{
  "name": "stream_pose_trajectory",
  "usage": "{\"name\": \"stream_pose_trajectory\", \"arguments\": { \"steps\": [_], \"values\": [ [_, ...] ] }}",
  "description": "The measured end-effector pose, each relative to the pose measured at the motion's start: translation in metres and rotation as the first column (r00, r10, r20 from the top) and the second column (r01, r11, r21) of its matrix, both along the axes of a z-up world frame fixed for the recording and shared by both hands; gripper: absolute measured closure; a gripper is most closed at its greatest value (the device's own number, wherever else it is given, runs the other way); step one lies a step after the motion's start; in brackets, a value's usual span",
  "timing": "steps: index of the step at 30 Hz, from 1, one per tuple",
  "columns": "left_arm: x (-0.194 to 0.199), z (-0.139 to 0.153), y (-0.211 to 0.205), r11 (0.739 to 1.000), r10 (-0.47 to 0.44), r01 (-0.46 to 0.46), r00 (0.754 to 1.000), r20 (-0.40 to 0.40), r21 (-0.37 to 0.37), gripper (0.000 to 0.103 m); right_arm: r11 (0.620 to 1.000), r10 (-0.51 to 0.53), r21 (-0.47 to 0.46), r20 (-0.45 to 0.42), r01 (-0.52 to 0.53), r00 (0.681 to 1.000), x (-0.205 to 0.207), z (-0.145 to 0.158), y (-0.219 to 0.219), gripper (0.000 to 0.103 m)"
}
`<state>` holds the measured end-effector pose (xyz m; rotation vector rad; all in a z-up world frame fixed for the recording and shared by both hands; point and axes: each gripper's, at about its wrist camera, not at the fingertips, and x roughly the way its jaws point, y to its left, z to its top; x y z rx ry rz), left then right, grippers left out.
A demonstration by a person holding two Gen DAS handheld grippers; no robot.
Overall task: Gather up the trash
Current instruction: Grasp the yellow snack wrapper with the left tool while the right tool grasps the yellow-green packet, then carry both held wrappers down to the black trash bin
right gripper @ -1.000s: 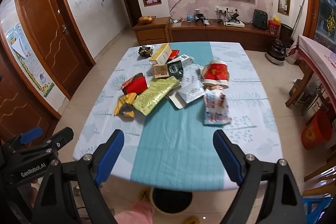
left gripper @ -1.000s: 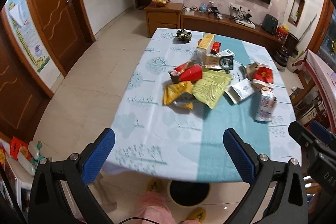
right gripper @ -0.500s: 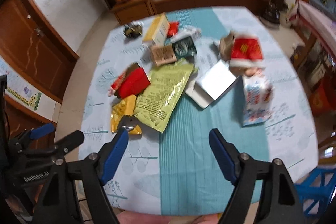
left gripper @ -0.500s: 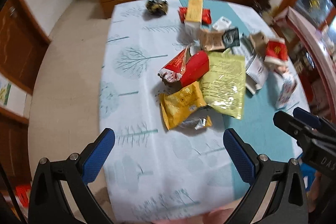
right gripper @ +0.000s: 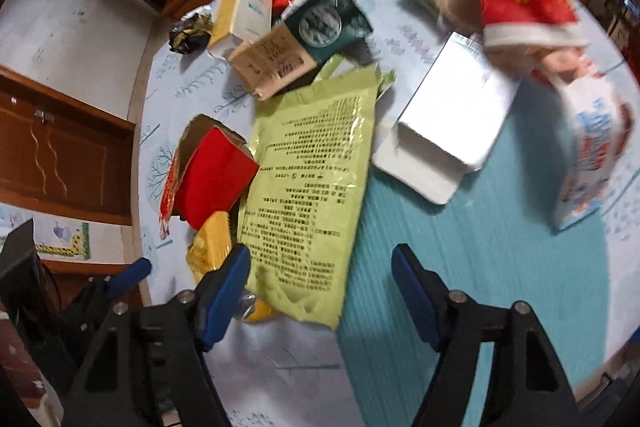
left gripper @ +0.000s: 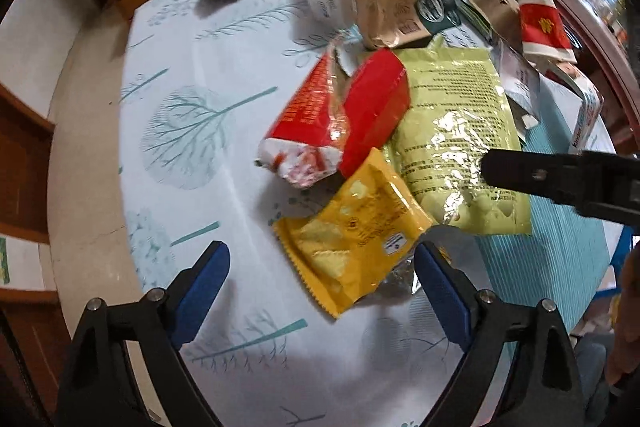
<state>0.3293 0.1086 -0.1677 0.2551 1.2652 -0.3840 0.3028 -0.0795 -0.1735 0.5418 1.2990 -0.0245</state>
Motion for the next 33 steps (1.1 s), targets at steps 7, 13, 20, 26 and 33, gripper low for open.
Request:
{"name": "stream_pose_trajectory", "arguments": {
  "steps": [7, 13, 20, 26, 33],
  "values": [
    [0.011, -0.016, -0.012, 0.999, -0.052, 0.052, 0.998, -0.046, 0.005, 0.043, 0.996, -0.009, 0.084, -0.019, 0.01, 1.0, 0.009, -0.016, 0.007, 0.055],
    [0.014, -0.025, -0.016, 0.998, -0.066, 0.066, 0.995, -0.073, 0.0, 0.064, 0.992, -0.02, 0.125, -0.007, 0.02, 1.0, 0.009, -0.014, 0.004, 0.068],
    [0.011, -0.019, -0.008, 0.998, -0.049, 0.045, 0.995, -0.089, -0.05, 0.085, 0.981, -0.051, 0.188, 0.01, 0.048, 0.999, -0.001, -0.002, -0.01, 0.088],
    [0.0, -0.003, 0.001, 0.995, -0.036, 0.028, 0.995, -0.09, -0.093, 0.086, 0.981, -0.061, 0.185, 0.045, 0.051, 0.997, -0.019, 0.022, -0.016, 0.092],
    [-0.022, 0.024, 0.011, 0.988, -0.066, 0.056, 0.995, -0.068, -0.145, 0.087, 0.988, -0.075, 0.14, 0.033, 0.069, 0.997, -0.055, 0.053, -0.029, 0.092]
  ]
}}
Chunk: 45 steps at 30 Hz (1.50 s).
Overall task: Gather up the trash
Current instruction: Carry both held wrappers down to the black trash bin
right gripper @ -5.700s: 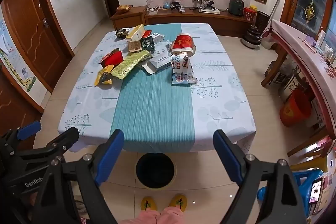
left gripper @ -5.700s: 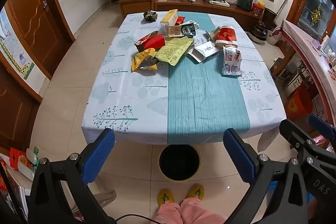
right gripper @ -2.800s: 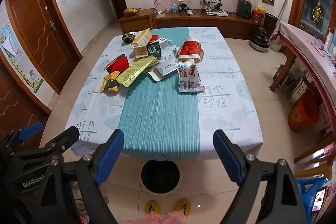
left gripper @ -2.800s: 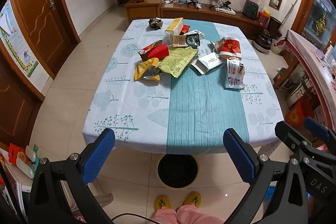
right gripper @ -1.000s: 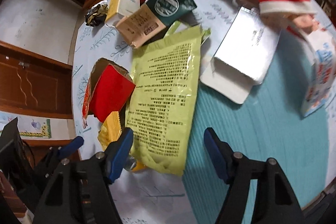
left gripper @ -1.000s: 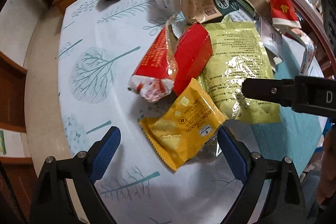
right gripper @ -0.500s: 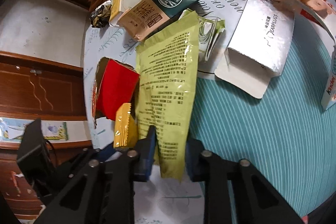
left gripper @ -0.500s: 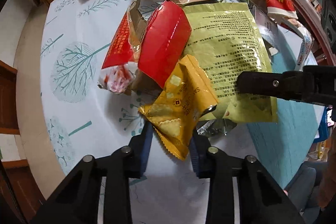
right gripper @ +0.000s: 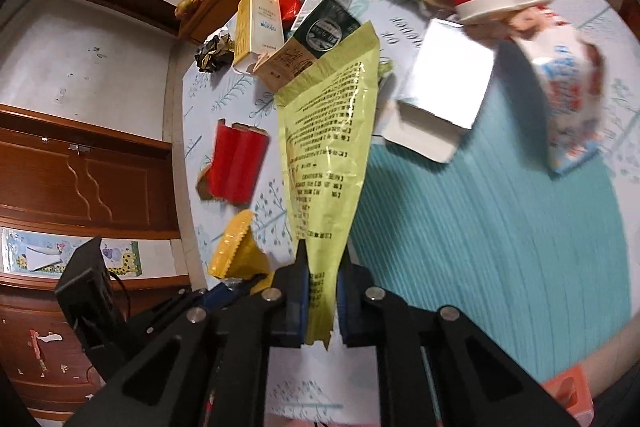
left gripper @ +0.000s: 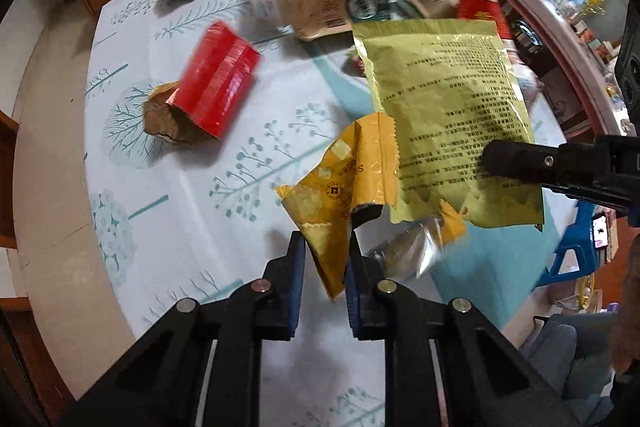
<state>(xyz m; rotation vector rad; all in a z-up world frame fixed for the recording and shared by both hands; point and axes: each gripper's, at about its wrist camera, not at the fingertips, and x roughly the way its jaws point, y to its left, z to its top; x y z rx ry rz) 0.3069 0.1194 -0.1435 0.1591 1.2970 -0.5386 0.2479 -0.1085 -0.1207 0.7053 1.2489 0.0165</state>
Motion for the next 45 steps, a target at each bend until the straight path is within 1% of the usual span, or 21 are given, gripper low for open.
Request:
{"name": "stream_pose_trajectory", "arguments": {
  "steps": [3, 8, 12, 16, 19, 23, 26, 29, 33, 37, 40, 42, 45],
  "values": [
    [-0.014, 0.009, -0.015, 1.0, -0.013, 0.013, 1.0, 0.008, -0.018, 0.087, 1.0, -0.007, -0.029, -0.003, 0.007, 1.0, -0.022, 0.014, -0.007, 0.093],
    [-0.044, 0.027, -0.023, 0.999, -0.029, 0.03, 0.999, 0.03, -0.027, 0.087, 0.997, 0.008, -0.077, -0.016, -0.009, 1.0, -0.059, 0.03, -0.017, 0.093],
    [-0.072, 0.044, -0.034, 0.999, -0.015, 0.017, 0.998, 0.069, -0.028, 0.087, 0.993, 0.057, -0.098, -0.019, -0.059, 0.998, -0.097, 0.039, -0.027, 0.093],
    [-0.108, 0.058, -0.047, 0.999, 0.034, -0.03, 0.995, 0.094, -0.042, 0.087, 0.987, 0.125, -0.1, -0.027, -0.127, 0.992, -0.132, 0.036, -0.04, 0.092],
    [-0.138, 0.062, -0.06, 0.995, 0.08, -0.074, 0.992, 0.093, -0.06, 0.087, 0.977, 0.187, -0.095, -0.035, -0.19, 0.982, -0.159, 0.032, -0.051, 0.093],
    [-0.186, 0.059, -0.084, 0.992, 0.119, -0.114, 0.988, 0.094, -0.052, 0.087, 0.958, 0.262, -0.108, -0.044, -0.265, 0.964, -0.203, 0.026, -0.068, 0.092],
    [-0.219, 0.051, -0.096, 0.989, 0.147, -0.144, 0.986, 0.076, -0.043, 0.087, 0.947, 0.301, -0.102, -0.052, -0.305, 0.952, -0.23, 0.02, -0.075, 0.093],
    [-0.248, 0.039, -0.104, 0.987, 0.162, -0.161, 0.986, 0.046, -0.022, 0.087, 0.941, 0.324, -0.084, -0.075, -0.329, 0.943, -0.255, 0.009, -0.082, 0.093],
    [-0.283, 0.019, -0.114, 0.986, 0.165, -0.166, 0.986, 0.011, 0.035, 0.087, 0.941, 0.33, -0.038, -0.11, -0.336, 0.938, -0.281, -0.013, -0.09, 0.092],
    [-0.308, -0.004, -0.124, 0.986, 0.143, -0.14, 0.989, -0.027, 0.087, 0.087, 0.947, 0.319, 0.017, -0.176, -0.321, 0.931, -0.304, -0.049, -0.092, 0.092],
    [-0.322, -0.031, -0.131, 0.985, 0.123, -0.113, 0.99, -0.069, 0.127, 0.087, 0.955, 0.296, 0.067, -0.236, -0.288, 0.926, -0.317, -0.083, -0.093, 0.092],
    [-0.327, -0.048, -0.134, 0.985, 0.113, -0.1, 0.99, -0.086, 0.141, 0.087, 0.961, 0.277, 0.083, -0.272, -0.265, 0.921, -0.322, -0.105, -0.092, 0.092],
    [-0.326, -0.081, -0.138, 0.984, 0.106, -0.089, 0.989, -0.107, 0.152, 0.087, 0.971, 0.24, 0.098, -0.342, -0.22, 0.908, -0.327, -0.152, -0.092, 0.092]
  ]
}}
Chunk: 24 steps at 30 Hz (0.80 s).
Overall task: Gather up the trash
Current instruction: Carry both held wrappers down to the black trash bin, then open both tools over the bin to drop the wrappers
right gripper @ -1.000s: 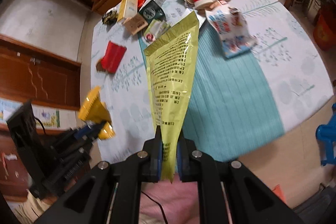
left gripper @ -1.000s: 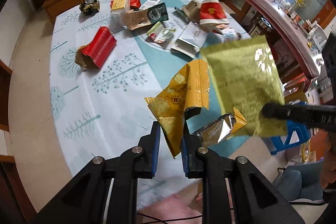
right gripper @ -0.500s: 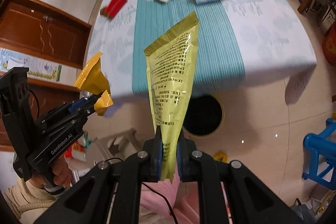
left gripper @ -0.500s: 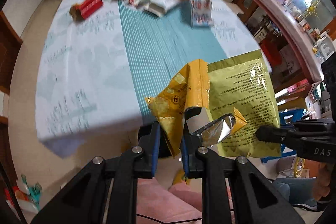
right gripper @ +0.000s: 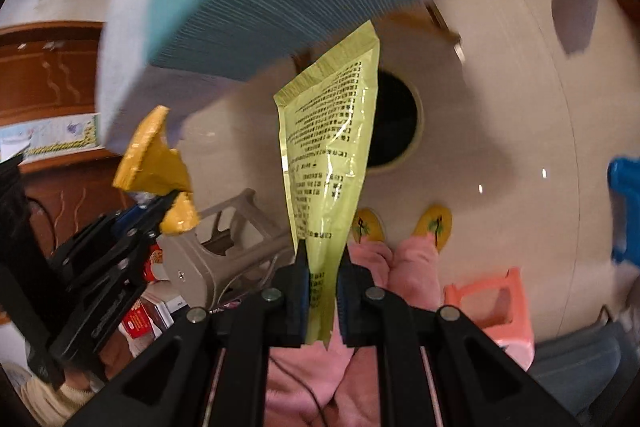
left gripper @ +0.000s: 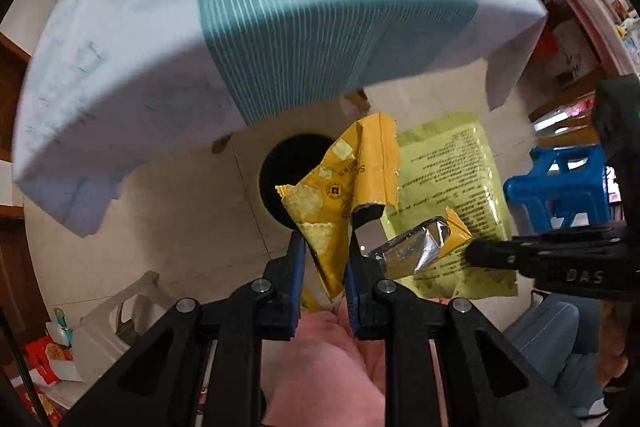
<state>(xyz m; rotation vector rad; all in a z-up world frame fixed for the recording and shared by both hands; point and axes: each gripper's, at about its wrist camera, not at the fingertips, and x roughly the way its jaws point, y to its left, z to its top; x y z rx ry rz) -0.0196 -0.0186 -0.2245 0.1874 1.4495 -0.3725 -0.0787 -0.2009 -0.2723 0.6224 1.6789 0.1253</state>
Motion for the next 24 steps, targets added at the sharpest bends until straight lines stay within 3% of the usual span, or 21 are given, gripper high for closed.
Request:
{"name": "stream_pose_trajectory", "arguments": {
  "steps": [8, 14, 18, 21, 22, 23, 24],
  "values": [
    [0.013, -0.128, -0.011, 0.999, 0.013, -0.01, 0.996, -0.085, 0.032, 0.086, 0.996, -0.045, -0.085, -0.146, 0.033, 0.988, 0.012, -0.136, 0.003, 0.092],
    [0.034, -0.216, -0.02, 0.998, 0.034, -0.026, 0.991, -0.126, 0.063, 0.084, 0.992, -0.013, -0.127, -0.191, -0.012, 0.981, 0.042, -0.223, 0.014, 0.092],
    [0.051, -0.255, -0.024, 0.995, 0.045, -0.034, 0.992, -0.117, 0.09, 0.078, 0.99, 0.009, -0.137, -0.202, -0.038, 0.979, 0.065, -0.269, 0.019, 0.091],
    [0.062, -0.277, -0.02, 0.993, 0.077, -0.063, 0.988, -0.131, 0.102, 0.071, 0.987, 0.026, -0.149, -0.203, -0.058, 0.979, 0.077, -0.288, 0.024, 0.089],
    [0.067, -0.283, -0.018, 0.992, 0.092, -0.079, 0.986, -0.137, 0.099, 0.065, 0.986, 0.03, -0.157, -0.197, -0.062, 0.98, 0.082, -0.293, 0.025, 0.089],
    [0.07, -0.29, -0.017, 0.99, 0.111, -0.098, 0.983, -0.143, 0.097, 0.05, 0.985, 0.031, -0.159, -0.192, -0.063, 0.981, 0.084, -0.297, 0.026, 0.089],
    [0.073, -0.295, -0.014, 0.988, 0.127, -0.112, 0.981, -0.148, 0.106, 0.046, 0.986, 0.032, -0.154, -0.185, -0.062, 0.982, 0.086, -0.3, 0.026, 0.084]
  ]
}}
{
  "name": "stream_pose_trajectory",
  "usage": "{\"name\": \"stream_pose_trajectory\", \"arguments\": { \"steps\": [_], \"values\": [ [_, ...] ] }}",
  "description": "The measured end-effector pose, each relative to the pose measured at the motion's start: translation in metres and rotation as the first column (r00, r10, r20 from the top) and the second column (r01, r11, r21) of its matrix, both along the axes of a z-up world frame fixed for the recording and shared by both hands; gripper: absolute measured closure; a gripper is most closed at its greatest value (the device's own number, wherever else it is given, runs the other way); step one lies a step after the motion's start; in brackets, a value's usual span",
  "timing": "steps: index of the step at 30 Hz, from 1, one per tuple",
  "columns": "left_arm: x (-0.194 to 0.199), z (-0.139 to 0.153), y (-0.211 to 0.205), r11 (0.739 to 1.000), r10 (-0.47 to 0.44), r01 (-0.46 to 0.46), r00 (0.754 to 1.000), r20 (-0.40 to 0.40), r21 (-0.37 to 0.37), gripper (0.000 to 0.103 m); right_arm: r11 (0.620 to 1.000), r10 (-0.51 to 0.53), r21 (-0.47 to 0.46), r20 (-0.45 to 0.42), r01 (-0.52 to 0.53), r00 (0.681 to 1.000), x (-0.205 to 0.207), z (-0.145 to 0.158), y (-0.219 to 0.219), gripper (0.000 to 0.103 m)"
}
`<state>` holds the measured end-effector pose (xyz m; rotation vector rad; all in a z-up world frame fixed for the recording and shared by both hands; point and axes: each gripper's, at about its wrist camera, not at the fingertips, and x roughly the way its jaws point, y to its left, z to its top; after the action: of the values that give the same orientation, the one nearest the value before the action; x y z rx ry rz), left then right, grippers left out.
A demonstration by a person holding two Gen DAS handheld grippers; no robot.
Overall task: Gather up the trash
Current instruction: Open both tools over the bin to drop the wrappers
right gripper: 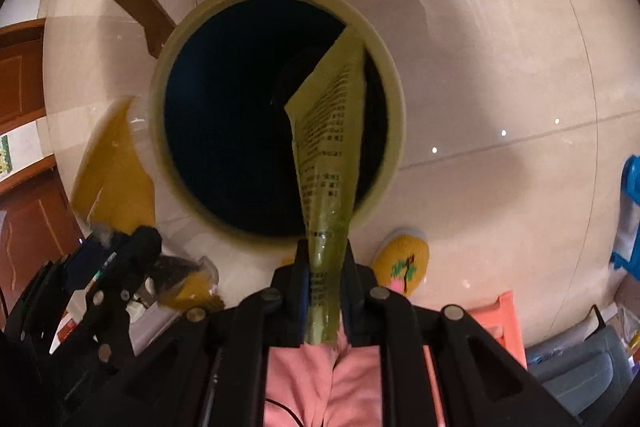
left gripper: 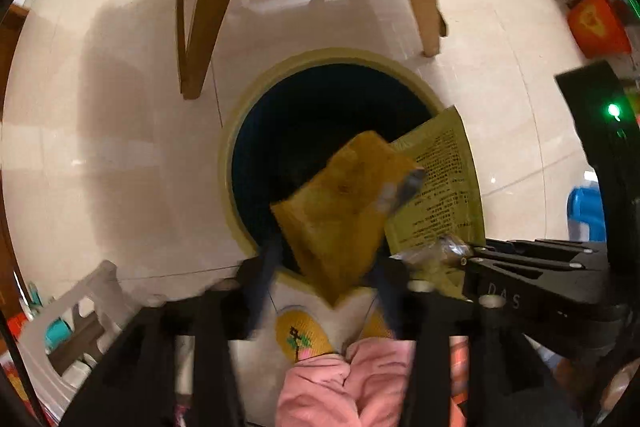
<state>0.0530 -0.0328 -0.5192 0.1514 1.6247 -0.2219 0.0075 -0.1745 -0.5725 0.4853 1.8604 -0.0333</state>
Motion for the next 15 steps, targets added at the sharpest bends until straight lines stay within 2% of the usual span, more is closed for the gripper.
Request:
{"name": "stream_pose_trajectory", "arguments": {
  "steps": [2, 3, 4, 5, 7, 15],
  "values": [
    [0.006, -0.007, 0.007, 0.999, 0.03, -0.03, 1.0, 0.0, 0.014, 0.037, 1.0, 0.001, -0.024, 0.015, 0.0, 1.0, 0.004, -0.004, -0.001, 0.075],
    [0.007, -0.009, 0.009, 0.999, 0.043, -0.043, 0.999, -0.003, 0.02, 0.034, 0.999, -0.001, -0.032, 0.023, 0.002, 1.0, 0.003, -0.006, -0.001, 0.065],
    [0.009, -0.01, 0.012, 0.998, 0.057, -0.056, 0.998, -0.005, 0.025, 0.026, 0.999, -0.005, -0.043, 0.031, 0.006, 0.999, 0.003, -0.005, -0.003, 0.057],
    [0.01, -0.01, 0.015, 0.997, 0.071, -0.071, 0.997, -0.007, 0.025, 0.019, 0.999, -0.013, -0.045, 0.04, 0.015, 0.999, 0.003, -0.005, -0.005, 0.054],
    [0.011, -0.012, 0.021, 0.996, 0.086, -0.086, 0.996, -0.004, 0.028, 0.01, 0.999, -0.029, -0.039, 0.057, 0.031, 0.998, 0.003, 0.0, -0.011, 0.047],
    [0.008, -0.011, 0.023, 0.994, 0.108, -0.109, 0.994, 0.015, 0.02, 0.008, 0.998, -0.055, -0.038, 0.11, 0.059, 0.992, -0.001, 0.006, -0.004, 0.044]
  ]
}}
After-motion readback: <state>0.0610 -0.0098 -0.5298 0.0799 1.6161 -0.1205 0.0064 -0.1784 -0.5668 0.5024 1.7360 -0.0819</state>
